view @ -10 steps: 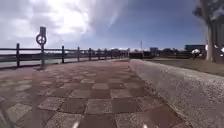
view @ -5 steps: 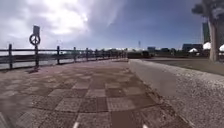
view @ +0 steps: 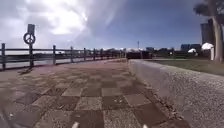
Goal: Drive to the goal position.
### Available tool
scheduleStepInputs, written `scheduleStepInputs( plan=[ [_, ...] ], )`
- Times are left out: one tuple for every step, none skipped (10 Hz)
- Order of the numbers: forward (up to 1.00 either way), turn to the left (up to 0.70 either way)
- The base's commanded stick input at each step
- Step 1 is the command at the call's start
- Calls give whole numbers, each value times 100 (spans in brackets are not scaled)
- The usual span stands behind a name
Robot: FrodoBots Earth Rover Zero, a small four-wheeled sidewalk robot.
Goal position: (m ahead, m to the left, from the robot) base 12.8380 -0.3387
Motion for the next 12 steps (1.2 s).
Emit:
scheduleStepInputs(
  plan=[
    [70, 35],
    [70, 35],
    [70, 32],
    [70, 0],
    [70, 0],
    [70, 0],
    [70, 0],
    [70, 0],
    [70, 0],
    [70, 0],
    [70, 0],
    [70, 0]
  ],
)
